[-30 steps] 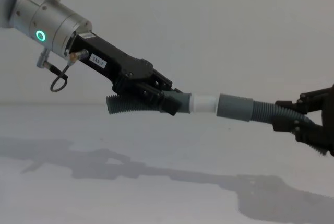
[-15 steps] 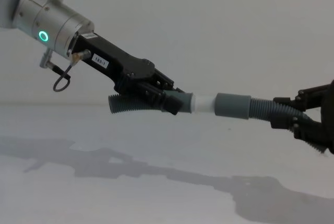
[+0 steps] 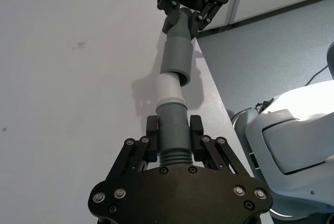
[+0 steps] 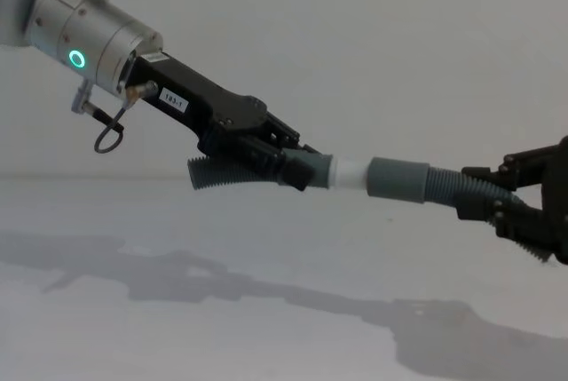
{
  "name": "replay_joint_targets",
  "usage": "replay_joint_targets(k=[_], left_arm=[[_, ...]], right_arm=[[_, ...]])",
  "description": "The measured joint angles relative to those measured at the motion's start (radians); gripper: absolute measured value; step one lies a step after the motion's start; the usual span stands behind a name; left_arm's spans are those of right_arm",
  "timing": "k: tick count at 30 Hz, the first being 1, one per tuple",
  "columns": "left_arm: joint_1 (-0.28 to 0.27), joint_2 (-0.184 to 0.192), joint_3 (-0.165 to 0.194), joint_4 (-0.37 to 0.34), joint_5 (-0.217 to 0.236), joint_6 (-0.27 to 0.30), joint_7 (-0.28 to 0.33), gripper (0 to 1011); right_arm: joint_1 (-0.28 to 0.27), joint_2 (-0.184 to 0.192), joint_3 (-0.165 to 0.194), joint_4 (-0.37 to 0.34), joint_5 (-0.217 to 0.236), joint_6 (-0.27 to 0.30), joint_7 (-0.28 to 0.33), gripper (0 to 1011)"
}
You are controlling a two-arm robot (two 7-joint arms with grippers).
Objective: Use both hands to pick up one end of the pipe from the table, align the ends, and insert them.
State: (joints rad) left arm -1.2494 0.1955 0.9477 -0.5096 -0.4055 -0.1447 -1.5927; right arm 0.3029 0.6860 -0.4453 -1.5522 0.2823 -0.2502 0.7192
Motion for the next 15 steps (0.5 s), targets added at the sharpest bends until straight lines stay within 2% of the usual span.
replay_joint_targets(k=[15], left_arm=[[0.012,0.011,-0.015,-0.028,0.0,0.004,-0.009,327]], right_arm=[[0.013,-0.013,-0.004,0.015,-0.011,0.016,-0.012,215]])
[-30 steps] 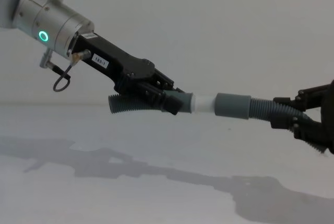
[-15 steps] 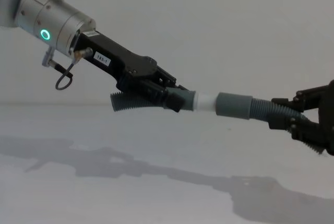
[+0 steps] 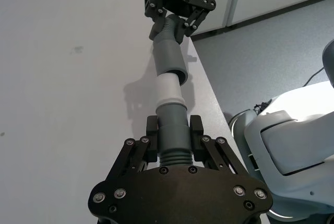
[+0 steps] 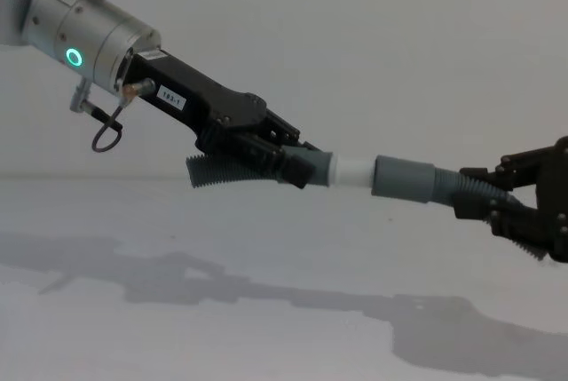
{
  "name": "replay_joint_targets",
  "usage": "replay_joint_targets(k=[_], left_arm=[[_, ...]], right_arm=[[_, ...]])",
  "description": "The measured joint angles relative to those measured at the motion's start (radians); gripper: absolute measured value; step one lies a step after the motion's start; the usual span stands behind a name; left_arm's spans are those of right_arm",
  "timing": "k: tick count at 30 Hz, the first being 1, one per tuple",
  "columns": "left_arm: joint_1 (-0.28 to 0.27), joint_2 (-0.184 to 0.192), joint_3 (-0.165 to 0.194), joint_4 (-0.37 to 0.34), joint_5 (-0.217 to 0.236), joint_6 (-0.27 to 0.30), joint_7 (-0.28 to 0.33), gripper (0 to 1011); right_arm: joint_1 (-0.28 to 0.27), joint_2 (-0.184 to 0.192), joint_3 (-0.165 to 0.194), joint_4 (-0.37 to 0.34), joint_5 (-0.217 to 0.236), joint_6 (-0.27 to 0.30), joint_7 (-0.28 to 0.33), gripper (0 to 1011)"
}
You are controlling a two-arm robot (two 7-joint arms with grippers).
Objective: Use both hands to pick up one end of the pipe from the table, align the ends, and insert them.
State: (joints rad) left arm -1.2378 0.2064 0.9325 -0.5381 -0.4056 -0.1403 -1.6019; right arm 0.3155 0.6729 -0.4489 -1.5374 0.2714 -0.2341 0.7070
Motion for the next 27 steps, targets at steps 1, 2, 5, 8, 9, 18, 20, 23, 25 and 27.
replay_joint_targets(k=[1,2,5,8,9,18,20,23,25,27], left_arm=[[0.001,0.001,-0.001,-0.003,0.0,0.001,-0.001,327],[0.001,0.002,-0.001,-0.004,0.0,0.002,-0.001,327],[0.003,0.005,-0.001,-0.011,-0.001,0.006,-0.002,327],[0.004,0.008,-0.001,-0.017,-0.001,0.009,-0.002,327],[0.005,0.008,-0.001,-0.019,-0.001,0.01,-0.003,327],[0.006,0.013,0.004,-0.031,-0.004,0.017,-0.001,327],[0.006,0.014,0.005,-0.034,-0.004,0.018,-0.001,327],[0.006,0.015,0.007,-0.038,-0.005,0.02,0.0,327],[0.006,0.016,0.008,-0.04,-0.006,0.021,0.001,327],[0.007,0.017,0.01,-0.045,-0.006,0.023,0.003,325]], right_arm=[[0.001,-0.001,0.0,0.001,0.0,0.002,-0.002,215],[0.002,-0.002,0.0,0.002,-0.001,0.002,-0.002,215],[0.003,-0.004,0.0,0.004,-0.001,0.005,-0.004,215],[0.005,-0.006,-0.001,0.006,-0.001,0.007,-0.005,215],[0.005,-0.006,-0.001,0.006,-0.001,0.008,-0.006,215],[0.008,-0.01,0.0,0.01,-0.001,0.011,-0.008,215],[0.008,-0.01,0.001,0.01,-0.001,0.012,-0.009,215],[0.008,-0.011,0.001,0.01,-0.001,0.013,-0.009,215],[0.008,-0.011,0.001,0.011,0.0,0.013,-0.01,215],[0.009,-0.011,0.002,0.011,0.0,0.014,-0.01,215]])
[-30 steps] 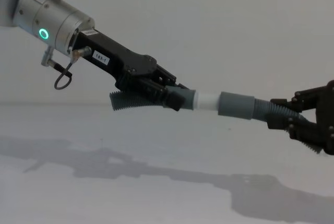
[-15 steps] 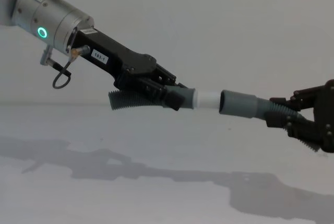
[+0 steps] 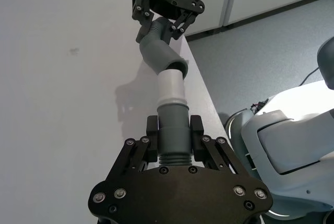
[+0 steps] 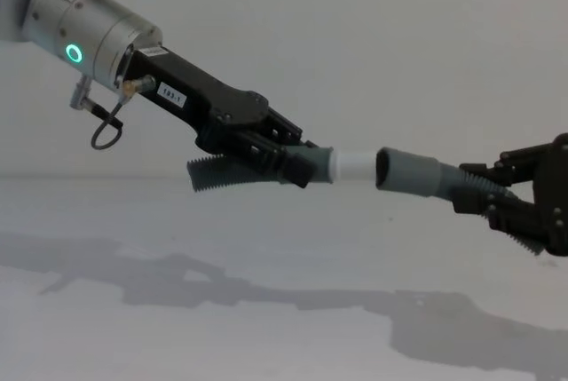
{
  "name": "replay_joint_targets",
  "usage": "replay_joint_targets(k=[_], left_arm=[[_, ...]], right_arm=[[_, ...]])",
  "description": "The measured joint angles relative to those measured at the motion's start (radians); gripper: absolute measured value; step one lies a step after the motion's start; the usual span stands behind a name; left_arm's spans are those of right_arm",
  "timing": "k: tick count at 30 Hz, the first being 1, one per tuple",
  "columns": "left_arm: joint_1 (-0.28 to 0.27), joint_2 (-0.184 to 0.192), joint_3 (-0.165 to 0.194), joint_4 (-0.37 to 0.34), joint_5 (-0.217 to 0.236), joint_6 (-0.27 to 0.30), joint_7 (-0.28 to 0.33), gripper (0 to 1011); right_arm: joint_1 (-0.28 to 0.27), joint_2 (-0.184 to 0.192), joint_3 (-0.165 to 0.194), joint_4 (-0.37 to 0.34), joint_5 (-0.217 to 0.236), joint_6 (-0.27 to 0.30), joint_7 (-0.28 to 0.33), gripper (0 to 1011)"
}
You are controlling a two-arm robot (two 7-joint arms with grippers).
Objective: Use both hands to pick up one end of the pipe from the table, align the ends, and insert them.
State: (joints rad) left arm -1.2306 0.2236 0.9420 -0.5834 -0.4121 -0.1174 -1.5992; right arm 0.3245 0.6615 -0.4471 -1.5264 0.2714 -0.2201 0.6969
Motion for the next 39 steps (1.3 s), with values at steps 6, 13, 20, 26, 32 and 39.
replay_joint_targets(k=[6,13,20,26,32,39], left_arm=[[0.003,0.006,0.004,-0.018,-0.004,0.008,0.01,325],[0.006,0.013,0.008,-0.034,-0.006,0.016,0.016,327],[0.007,0.019,0.014,-0.047,-0.009,0.023,0.021,327],[0.007,0.025,0.022,-0.059,-0.008,0.032,0.026,327],[0.004,0.038,0.039,-0.081,0.007,0.052,0.043,327],[0.0,0.062,0.063,-0.116,0.036,0.084,0.075,327]], right_arm=[[0.001,-0.003,-0.001,0.0,0.001,0.002,0.0,215],[0.003,-0.003,0.0,0.0,0.001,0.006,-0.001,215],[0.004,-0.003,0.001,0.001,0.001,0.008,-0.002,215],[0.005,-0.002,0.002,0.004,-0.004,0.002,-0.003,215],[0.004,-0.001,0.002,0.01,-0.015,-0.012,-0.006,215],[0.002,-0.001,0.005,0.022,-0.033,-0.033,-0.009,215]])
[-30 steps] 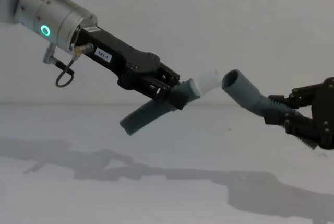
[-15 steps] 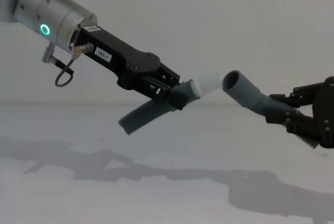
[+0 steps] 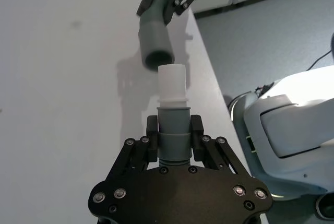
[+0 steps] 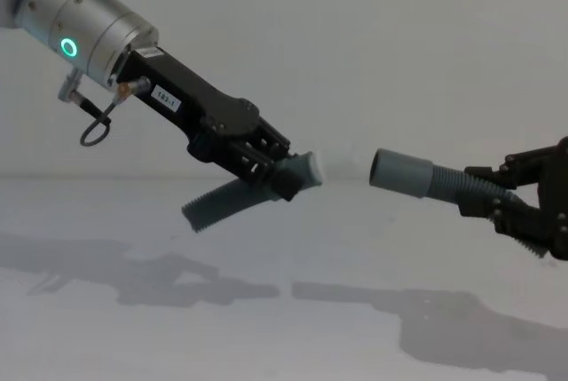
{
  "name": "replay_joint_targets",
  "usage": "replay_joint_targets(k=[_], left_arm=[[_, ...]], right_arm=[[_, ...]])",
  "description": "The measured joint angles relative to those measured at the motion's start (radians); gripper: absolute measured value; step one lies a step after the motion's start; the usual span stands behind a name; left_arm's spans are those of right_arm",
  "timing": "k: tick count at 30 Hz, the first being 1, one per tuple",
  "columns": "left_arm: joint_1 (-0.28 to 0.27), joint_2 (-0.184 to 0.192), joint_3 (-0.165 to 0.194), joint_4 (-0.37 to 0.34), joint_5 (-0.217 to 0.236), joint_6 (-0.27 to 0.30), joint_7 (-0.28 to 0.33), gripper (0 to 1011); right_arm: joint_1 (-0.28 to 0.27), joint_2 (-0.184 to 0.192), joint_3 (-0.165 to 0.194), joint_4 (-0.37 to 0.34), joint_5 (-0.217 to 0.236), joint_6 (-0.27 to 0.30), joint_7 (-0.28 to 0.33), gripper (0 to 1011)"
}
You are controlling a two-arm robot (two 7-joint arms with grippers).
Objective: Use both hands to pick up one end of the pipe from the table, align the ends, and insert them.
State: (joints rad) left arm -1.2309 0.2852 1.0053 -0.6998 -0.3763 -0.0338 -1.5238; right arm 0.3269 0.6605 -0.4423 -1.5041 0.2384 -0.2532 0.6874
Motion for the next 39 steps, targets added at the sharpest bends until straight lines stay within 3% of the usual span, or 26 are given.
replay_joint_targets(k=[15,39], left_arm=[[-0.012,0.023,0.031,-0.022,0.043,0.028,0.052,325],[-0.034,-0.016,0.034,0.042,0.075,-0.008,0.056,327]], right_arm=[[-0.002,-0.004,0.005,0.012,-0.017,-0.019,-0.002,215],[-0.007,-0.03,0.016,0.008,-0.069,-0.04,-0.046,215]])
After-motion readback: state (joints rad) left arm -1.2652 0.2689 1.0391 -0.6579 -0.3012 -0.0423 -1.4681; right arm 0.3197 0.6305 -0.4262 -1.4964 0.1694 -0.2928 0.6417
